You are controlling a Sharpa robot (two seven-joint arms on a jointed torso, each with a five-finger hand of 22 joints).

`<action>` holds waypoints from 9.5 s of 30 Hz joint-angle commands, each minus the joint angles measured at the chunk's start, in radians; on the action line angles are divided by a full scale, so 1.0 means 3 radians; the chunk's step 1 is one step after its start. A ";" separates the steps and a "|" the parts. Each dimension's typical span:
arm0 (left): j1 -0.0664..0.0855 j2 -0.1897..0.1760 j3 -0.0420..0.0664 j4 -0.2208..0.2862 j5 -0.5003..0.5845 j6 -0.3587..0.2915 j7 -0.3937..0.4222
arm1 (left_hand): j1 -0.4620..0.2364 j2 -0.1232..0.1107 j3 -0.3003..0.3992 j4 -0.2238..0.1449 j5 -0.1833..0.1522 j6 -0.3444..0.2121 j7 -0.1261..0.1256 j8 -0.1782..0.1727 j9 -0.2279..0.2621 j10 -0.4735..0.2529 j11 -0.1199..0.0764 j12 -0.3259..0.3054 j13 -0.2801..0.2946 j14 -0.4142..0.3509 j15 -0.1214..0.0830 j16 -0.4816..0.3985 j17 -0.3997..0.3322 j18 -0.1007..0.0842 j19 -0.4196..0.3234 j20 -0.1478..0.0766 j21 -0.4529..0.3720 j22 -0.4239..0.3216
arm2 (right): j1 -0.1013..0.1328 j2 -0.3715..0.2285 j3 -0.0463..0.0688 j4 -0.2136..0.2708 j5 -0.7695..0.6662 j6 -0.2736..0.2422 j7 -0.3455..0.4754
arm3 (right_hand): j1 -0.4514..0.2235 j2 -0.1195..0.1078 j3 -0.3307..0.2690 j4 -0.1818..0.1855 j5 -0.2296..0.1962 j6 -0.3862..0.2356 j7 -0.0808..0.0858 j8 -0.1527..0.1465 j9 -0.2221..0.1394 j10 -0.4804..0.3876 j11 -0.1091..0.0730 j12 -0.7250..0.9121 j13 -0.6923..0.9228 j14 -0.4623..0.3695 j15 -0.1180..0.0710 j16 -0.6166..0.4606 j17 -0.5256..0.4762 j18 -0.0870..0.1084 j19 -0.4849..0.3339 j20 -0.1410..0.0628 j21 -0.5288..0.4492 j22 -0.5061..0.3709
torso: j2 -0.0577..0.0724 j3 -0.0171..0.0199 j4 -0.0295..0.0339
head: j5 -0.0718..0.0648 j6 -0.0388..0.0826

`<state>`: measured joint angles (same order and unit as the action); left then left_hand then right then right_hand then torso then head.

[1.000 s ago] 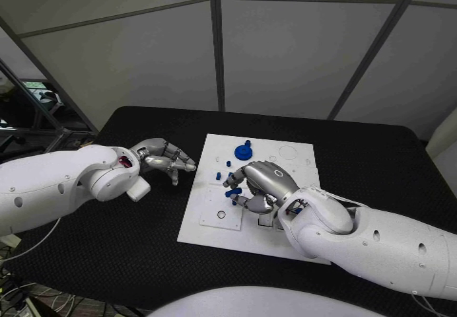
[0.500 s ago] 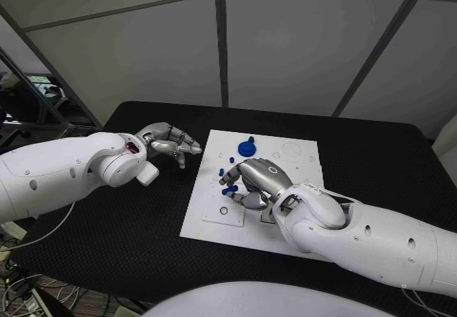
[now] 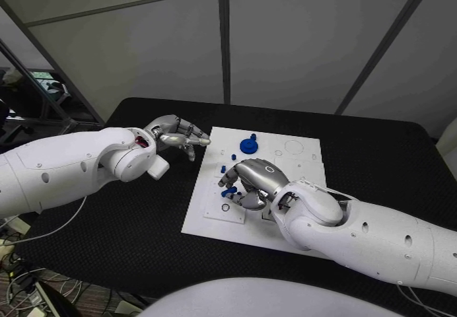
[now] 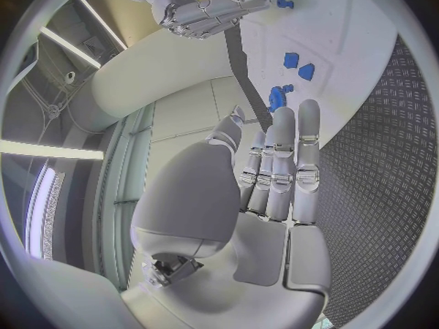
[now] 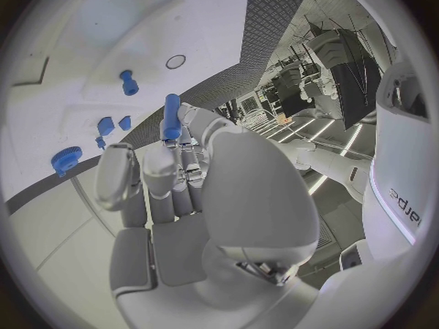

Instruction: Assemble the parts on the task board

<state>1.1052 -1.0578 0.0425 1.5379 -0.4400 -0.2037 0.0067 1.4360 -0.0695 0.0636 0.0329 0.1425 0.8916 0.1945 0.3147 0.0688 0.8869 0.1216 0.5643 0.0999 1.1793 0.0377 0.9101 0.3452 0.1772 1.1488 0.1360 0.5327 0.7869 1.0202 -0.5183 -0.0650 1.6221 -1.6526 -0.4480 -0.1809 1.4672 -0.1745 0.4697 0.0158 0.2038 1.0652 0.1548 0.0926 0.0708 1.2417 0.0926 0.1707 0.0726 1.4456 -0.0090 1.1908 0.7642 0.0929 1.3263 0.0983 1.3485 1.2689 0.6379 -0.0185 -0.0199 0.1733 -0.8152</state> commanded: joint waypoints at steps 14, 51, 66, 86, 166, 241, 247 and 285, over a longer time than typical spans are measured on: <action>0.0014 0.0030 0.0005 0.0014 0.0044 -0.0059 0.0104 | 0.0016 0.0015 -0.0009 -0.0008 -0.0001 -0.0024 -0.0003 0.0014 -0.0005 0.0027 -0.0002 -0.0020 -0.0005 0.0019 -0.0004 0.0016 -0.0007 0.0019 0.0020 -0.0005 -0.0018 -0.0005 | 0.0005 0.0023 -0.0009 0.0036 -0.0208 0.0388 -0.0150 | 0.0000 0.0032 0.0025 -0.0005 0.0006 -0.0009 0.0007 -0.0011 -0.0006 0.0088 -0.0068 -0.0035 0.0001 0.0027 -0.0007 0.0036 0.0028 -0.0049 0.0036 -0.0003 0.0035 0.0029 | -0.0003 0.0003 -0.0001 | 0.0029 -0.0018; 0.0022 0.0059 0.0005 -0.0003 0.0044 -0.0003 0.0078 | 0.0014 0.0016 -0.0009 -0.0007 0.0000 -0.0025 -0.0002 0.0015 -0.0006 0.0027 -0.0001 -0.0024 -0.0009 0.0017 -0.0003 0.0014 -0.0010 0.0018 0.0018 -0.0004 -0.0019 -0.0006 | 0.0005 0.0054 -0.0032 0.0063 -0.0288 0.0580 -0.0201 | -0.0005 0.0039 0.0028 -0.0004 0.0008 -0.0008 0.0007 -0.0011 -0.0006 0.0093 -0.0068 -0.0042 0.0002 0.0027 -0.0006 0.0040 0.0031 -0.0052 0.0047 -0.0002 0.0044 0.0042 | -0.0001 0.0003 0.0000 | 0.0041 -0.0037; 0.0027 0.0063 0.0005 0.0003 0.0044 0.0013 0.0066 | 0.0014 0.0016 -0.0009 -0.0007 0.0000 -0.0025 -0.0002 0.0015 -0.0006 0.0027 -0.0001 -0.0024 -0.0009 0.0017 -0.0003 0.0014 -0.0010 0.0018 0.0018 -0.0004 -0.0019 -0.0006 | 0.0005 0.0072 -0.0034 0.0048 -0.0315 0.0619 -0.0222 | -0.0005 0.0039 0.0028 -0.0004 0.0008 -0.0008 0.0007 -0.0011 -0.0006 0.0093 -0.0068 -0.0042 0.0002 0.0027 -0.0006 0.0040 0.0031 -0.0052 0.0047 -0.0002 0.0044 0.0042 | 0.0000 0.0002 0.0000 | 0.0044 -0.0041; 0.0041 0.0075 0.0005 0.0012 0.0044 0.0030 0.0055 | 0.0015 0.0018 -0.0007 -0.0007 0.0001 -0.0030 -0.0001 0.0015 -0.0007 0.0024 0.0000 -0.0029 -0.0014 0.0015 -0.0002 0.0012 -0.0012 0.0018 0.0016 -0.0004 -0.0020 -0.0006 | 0.0005 0.0136 -0.0072 0.0026 -0.0395 0.0806 -0.0312 | -0.0028 0.0040 0.0024 0.0000 -0.0015 -0.0009 0.0008 -0.0013 -0.0005 0.0101 -0.0067 -0.0060 0.0006 0.0023 -0.0003 0.0035 0.0017 -0.0052 0.0045 0.0001 0.0044 0.0041 | -0.0001 0.0000 0.0000 | 0.0047 -0.0053; -0.0022 0.0223 -0.0010 -0.0051 0.1048 -0.0388 0.1097 | 0.0039 0.0058 0.0083 -0.0006 0.0014 0.0136 -0.0074 0.0094 -0.0003 0.0289 -0.0072 -0.0027 -0.0051 -0.0025 -0.0046 0.0000 -0.0049 0.0022 -0.0031 -0.0035 -0.0026 0.0004 | 0.0110 -0.1766 0.0101 0.0864 0.1873 0.0000 -0.0005 | -0.0352 0.0074 -0.0861 0.0349 0.0467 0.0119 -0.0193 0.0265 0.0273 0.0480 -0.0275 0.3267 0.3283 0.0206 -0.0157 0.0752 0.1442 -0.0132 0.0310 -0.0140 0.0249 0.0335 | -0.0028 0.0011 -0.0171 | -0.0372 0.0214; -0.0064 0.0170 -0.0010 0.0010 0.1109 -0.0380 0.1047 | -0.0002 0.0013 0.0094 0.0012 0.0011 0.0123 -0.0068 0.0057 -0.0016 0.0308 -0.0068 -0.0071 -0.0073 -0.0022 -0.0045 0.0009 -0.0055 0.0017 -0.0037 -0.0040 -0.0021 0.0011 | -0.0276 -0.1416 0.0075 0.0909 0.0470 -0.0272 -0.1427 | -0.0595 0.0383 -0.2041 0.0914 0.0944 0.0088 -0.0310 0.0746 0.0650 0.0663 -0.0353 0.3713 0.4026 0.0296 -0.0213 0.0993 0.2060 -0.0211 0.0533 -0.0180 0.0486 0.0666 | -0.0037 -0.0021 -0.0166 | -0.0500 0.0168; -0.0064 0.0167 -0.0010 0.0010 0.1109 -0.0378 0.1048 | -0.0002 0.0013 0.0096 0.0012 0.0011 0.0122 -0.0067 0.0055 -0.0016 0.0307 -0.0067 -0.0073 -0.0073 -0.0022 -0.0045 0.0009 -0.0055 0.0017 -0.0037 -0.0040 -0.0021 0.0011 | -0.0275 -0.1452 0.0077 0.1032 0.0494 -0.0577 -0.1344 | -0.0627 0.0412 -0.2061 0.0920 0.0976 0.0125 -0.0324 0.0747 0.0654 0.0687 -0.0364 0.3734 0.4057 0.0302 -0.0223 0.1007 0.2093 -0.0221 0.0563 -0.0190 0.0514 0.0703 | -0.0033 -0.0018 -0.0162 | -0.0491 0.0175; -0.0061 0.0180 -0.0010 0.0030 0.1109 -0.0314 0.1016 | -0.0019 0.0007 0.0098 0.0022 0.0010 0.0108 -0.0058 0.0042 -0.0016 0.0296 -0.0059 -0.0087 -0.0079 -0.0025 -0.0039 0.0011 -0.0058 0.0015 -0.0040 -0.0037 -0.0022 0.0012 | -0.0269 -0.0861 0.0085 0.0666 0.0849 -0.0079 -0.1397 | -0.0961 0.0548 -0.2262 0.0924 0.0859 0.0342 -0.0428 0.0861 0.0799 0.0734 -0.0450 0.3668 0.4075 0.0302 -0.0295 0.1005 0.2113 -0.0227 0.0579 -0.0258 0.0531 0.0731 | -0.0031 -0.0019 -0.0162 | -0.0405 0.0155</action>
<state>1.0852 -1.0047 0.0387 1.5442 -0.1094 -0.3139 0.3103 1.4385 -0.0670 0.0886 0.0386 0.1425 0.9256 0.1715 0.3333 0.0655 0.9759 0.0970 0.5413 0.0772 1.1721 0.0305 0.9101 0.3294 0.1773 1.1416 0.1288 0.5288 0.7891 0.9382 -0.7789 -0.0401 1.8215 -1.4009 -0.4773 -0.5959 1.1837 -0.0105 -0.2058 0.2928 0.4638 1.1536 0.0440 0.3457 0.3117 1.4636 -0.0391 1.2723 1.2942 1.4632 -0.0917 1.4925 1.3078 0.0383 1.4653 0.0299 1.5055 1.3073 0.6298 -0.0245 -0.0675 0.0507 -0.7685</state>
